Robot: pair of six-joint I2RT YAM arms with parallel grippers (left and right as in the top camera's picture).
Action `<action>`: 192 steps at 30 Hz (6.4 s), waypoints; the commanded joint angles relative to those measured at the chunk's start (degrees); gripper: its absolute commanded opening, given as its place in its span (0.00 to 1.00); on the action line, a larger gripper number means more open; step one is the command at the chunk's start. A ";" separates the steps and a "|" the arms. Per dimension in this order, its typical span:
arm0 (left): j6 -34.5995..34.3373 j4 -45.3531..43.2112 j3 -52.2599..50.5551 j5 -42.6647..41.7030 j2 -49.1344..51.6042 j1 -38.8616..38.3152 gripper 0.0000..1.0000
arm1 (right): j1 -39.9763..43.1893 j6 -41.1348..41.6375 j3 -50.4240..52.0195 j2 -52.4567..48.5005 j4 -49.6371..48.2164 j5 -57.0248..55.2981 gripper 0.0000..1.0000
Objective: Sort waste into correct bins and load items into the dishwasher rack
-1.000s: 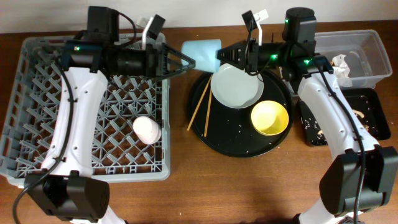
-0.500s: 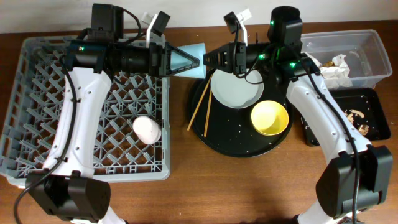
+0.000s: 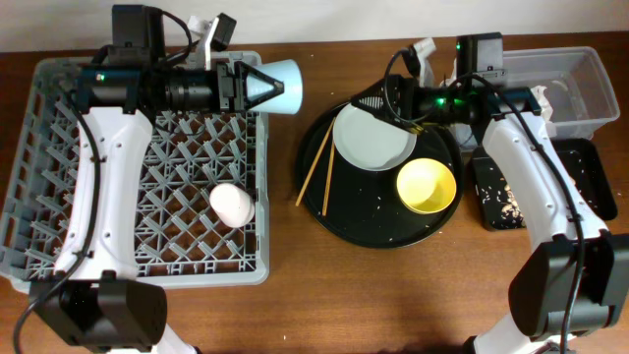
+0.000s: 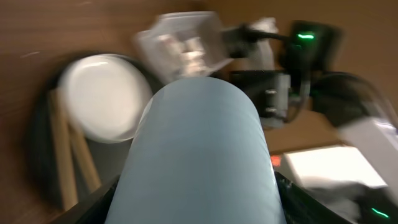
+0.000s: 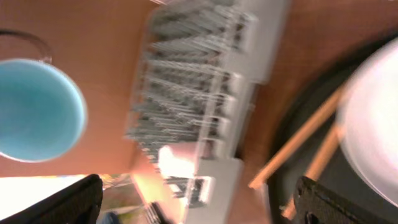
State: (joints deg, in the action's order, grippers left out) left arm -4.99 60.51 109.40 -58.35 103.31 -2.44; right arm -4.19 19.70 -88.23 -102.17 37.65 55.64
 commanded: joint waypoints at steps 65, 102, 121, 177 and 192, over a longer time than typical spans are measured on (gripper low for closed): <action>-15.19 2.69 21.86 47.12 40.28 -42.80 0.32 | 24.46 -4.20 -0.17 0.66 29.29 -45.57 0.85; 11.43 -16.37 5.68 121.57 21.62 -10.58 0.00 | 24.46 -4.22 -0.17 0.66 29.03 -45.83 0.87; 34.38 -31.23 -0.72 121.81 22.36 -17.40 0.01 | 24.46 -4.24 -0.17 0.61 28.61 -45.83 0.90; 9.29 11.26 41.03 65.16 29.16 8.04 0.01 | 24.46 -4.44 -0.09 0.55 29.20 -45.81 0.91; 0.04 10.38 27.89 131.47 27.06 -12.15 0.01 | 24.46 -4.44 -0.09 0.55 29.03 -45.81 0.91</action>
State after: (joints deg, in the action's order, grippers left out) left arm -2.90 75.13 144.42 69.23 131.79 -14.92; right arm 20.32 15.03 -88.29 -102.21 66.81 10.35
